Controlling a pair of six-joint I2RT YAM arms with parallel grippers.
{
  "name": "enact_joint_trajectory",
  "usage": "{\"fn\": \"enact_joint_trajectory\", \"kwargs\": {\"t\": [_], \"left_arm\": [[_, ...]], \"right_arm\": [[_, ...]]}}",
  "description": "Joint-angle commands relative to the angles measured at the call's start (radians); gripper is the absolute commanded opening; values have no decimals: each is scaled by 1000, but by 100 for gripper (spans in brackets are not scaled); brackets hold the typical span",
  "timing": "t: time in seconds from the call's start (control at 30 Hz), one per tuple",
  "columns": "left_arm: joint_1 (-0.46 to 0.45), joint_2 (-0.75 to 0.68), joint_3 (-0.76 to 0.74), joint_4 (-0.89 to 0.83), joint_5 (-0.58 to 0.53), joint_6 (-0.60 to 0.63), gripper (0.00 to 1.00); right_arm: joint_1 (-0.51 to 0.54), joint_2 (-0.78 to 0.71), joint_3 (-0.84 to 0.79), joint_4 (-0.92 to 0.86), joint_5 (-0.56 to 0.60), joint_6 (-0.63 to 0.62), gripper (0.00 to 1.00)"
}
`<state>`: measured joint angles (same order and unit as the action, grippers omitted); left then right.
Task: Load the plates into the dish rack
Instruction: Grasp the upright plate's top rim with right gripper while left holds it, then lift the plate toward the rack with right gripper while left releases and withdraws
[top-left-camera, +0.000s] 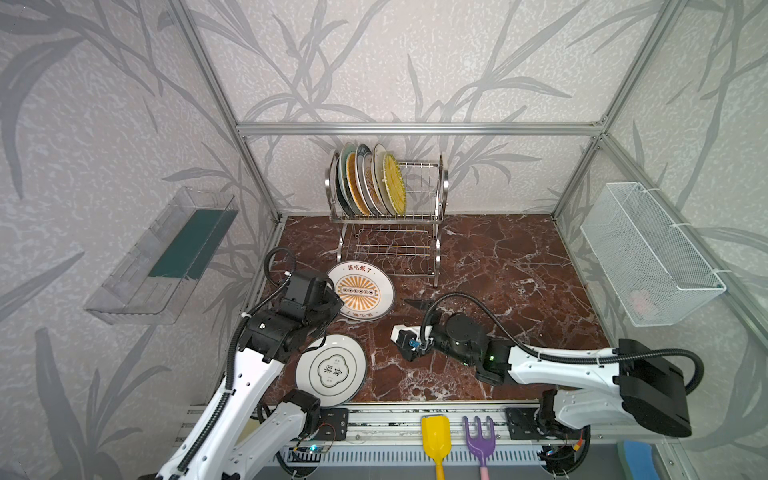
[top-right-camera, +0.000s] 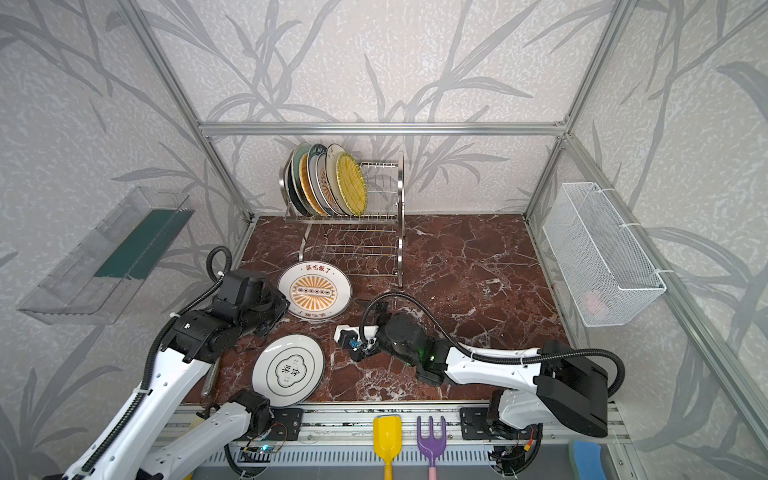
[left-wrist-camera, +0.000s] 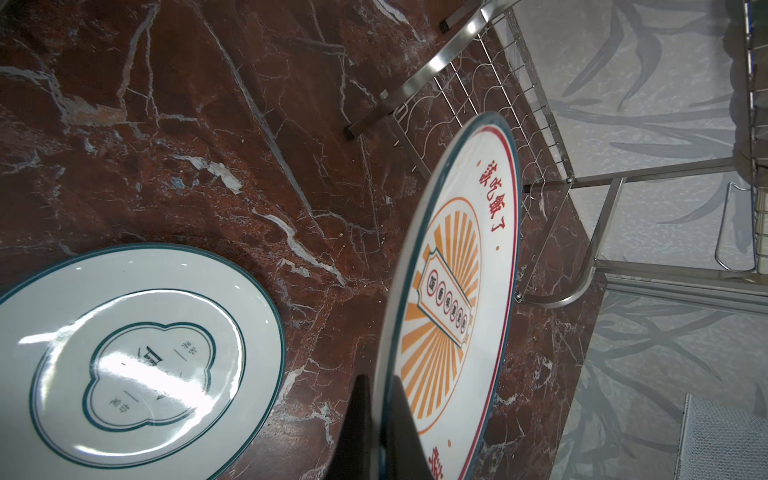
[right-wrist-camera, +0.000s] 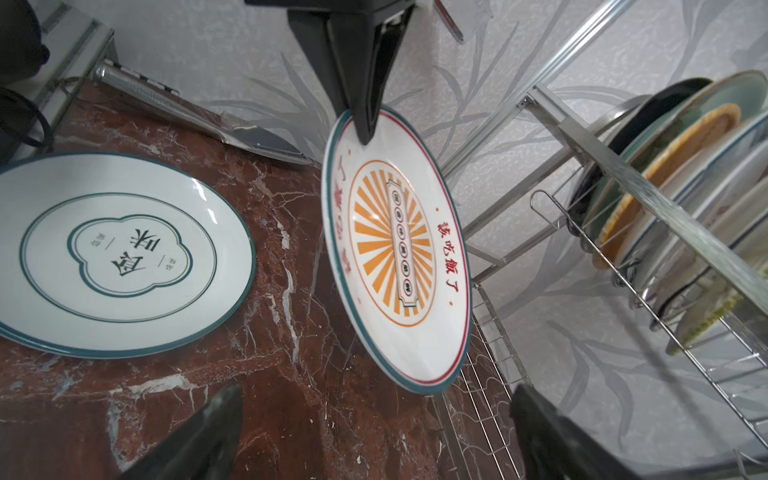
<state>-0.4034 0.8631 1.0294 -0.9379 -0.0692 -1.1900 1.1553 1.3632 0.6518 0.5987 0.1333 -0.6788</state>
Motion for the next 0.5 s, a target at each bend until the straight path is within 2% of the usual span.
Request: {"fn": "enact_joint_trajectory", "kwargs": {"t": [0.0, 0.13, 0.3, 0.47], "left_arm": [[-78, 31, 63, -37, -131, -83, 0], [-162, 76, 105, -60, -179, -119, 0], [-217, 101, 131, -87, -215, -140, 0], [-236, 107, 135, -99, -231, -149, 0]], "right_arm": [[12, 51, 57, -17, 31, -75, 100], [14, 125, 115, -13, 65, -79, 94], [15, 194, 154, 24, 110, -70, 87], [15, 245, 200, 1, 104, -58, 64]]}}
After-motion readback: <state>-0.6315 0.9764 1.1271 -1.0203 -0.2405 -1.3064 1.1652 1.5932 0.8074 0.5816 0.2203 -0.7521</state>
